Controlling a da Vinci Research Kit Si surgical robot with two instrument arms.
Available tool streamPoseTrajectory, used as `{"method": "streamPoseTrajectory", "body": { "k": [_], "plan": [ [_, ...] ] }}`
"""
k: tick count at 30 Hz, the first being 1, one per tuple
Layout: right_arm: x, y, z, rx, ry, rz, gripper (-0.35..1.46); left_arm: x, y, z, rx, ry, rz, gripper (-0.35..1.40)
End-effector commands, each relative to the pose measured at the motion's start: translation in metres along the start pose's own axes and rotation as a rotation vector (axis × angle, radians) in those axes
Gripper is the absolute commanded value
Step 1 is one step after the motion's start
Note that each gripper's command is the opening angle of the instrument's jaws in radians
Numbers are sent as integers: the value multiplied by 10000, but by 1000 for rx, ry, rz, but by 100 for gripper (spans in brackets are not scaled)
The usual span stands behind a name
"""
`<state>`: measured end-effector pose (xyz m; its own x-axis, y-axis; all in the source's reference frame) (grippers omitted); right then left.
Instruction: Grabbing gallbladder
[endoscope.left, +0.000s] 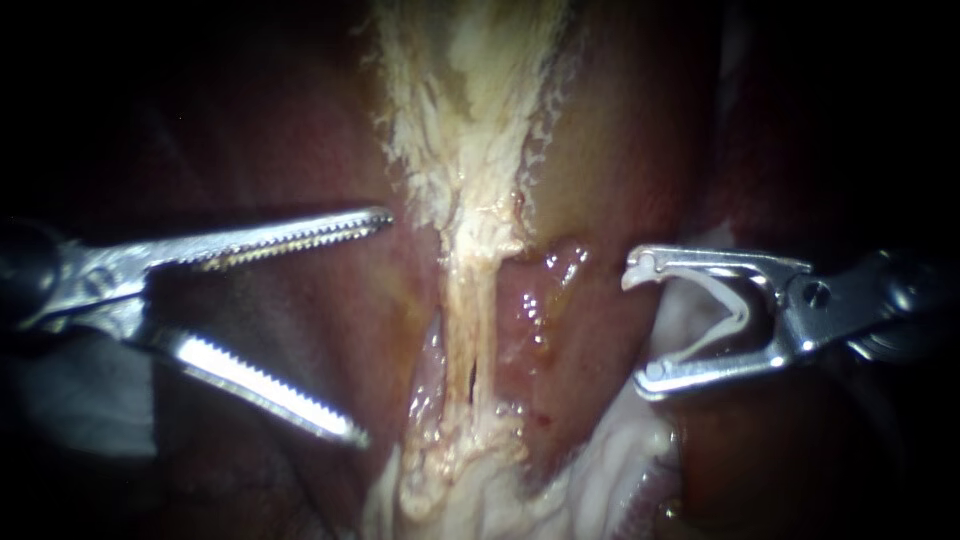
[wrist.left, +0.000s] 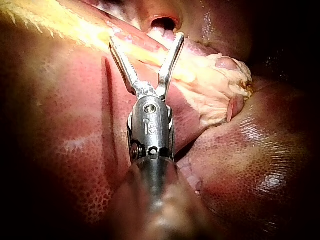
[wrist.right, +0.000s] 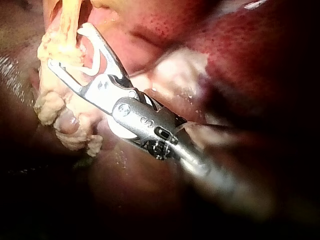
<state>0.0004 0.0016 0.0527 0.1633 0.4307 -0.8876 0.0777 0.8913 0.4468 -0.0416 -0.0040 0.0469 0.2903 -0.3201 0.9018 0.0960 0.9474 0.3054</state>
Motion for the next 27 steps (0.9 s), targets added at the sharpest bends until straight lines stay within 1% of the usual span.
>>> {"method": "streamPoseTrajectory", "body": {
  "k": [1,2,3,4,5,7,9,10,12,15,17,18,19,23,27],
  "plan": [
    [0,0,0,0,0,0,59,-1,0,0,-7,2,0,98],
    [0,0,0,0,0,0,59,-1,-1,0,-23,6,5,96],
    [0,0,0,0,0,0,59,-2,-1,0,-38,10,-19,94],
    [0,0,0,0,0,0,59,-2,-1,1,-55,13,-55,93],
    [0,0,0,0,0,0,59,-4,-1,2,-82,16,-104,91],
    [0,0,1,0,0,0,59,-7,-3,5,-128,21,-178,86],
    [0,0,1,-1,0,0,59,-12,-4,10,-165,19,-273,78],
    [0,1,1,-1,0,0,59,-14,-4,13,-179,21,-300,74],
    [0,1,1,-1,0,0,59,-17,-4,20,-201,37,-372,61],
    [0,1,1,-1,0,1,59,-19,-3,30,-234,77,-438,54],
    [0,1,1,-1,0,1,59,-20,-2,35,-246,102,-460,51],
    [0,1,1,-1,0,1,59,-19,-1,38,-255,109,-480,49],
    [0,1,1,-1,0,1,59,-19,0,40,-263,115,-487,47],
    [0,1,1,-1,0,1,59,-16,7,46,-302,129,-501,46],
    [0,1,1,-1,0,0,59,-10,17,46,-359,144,-516,46]
  ]
}}
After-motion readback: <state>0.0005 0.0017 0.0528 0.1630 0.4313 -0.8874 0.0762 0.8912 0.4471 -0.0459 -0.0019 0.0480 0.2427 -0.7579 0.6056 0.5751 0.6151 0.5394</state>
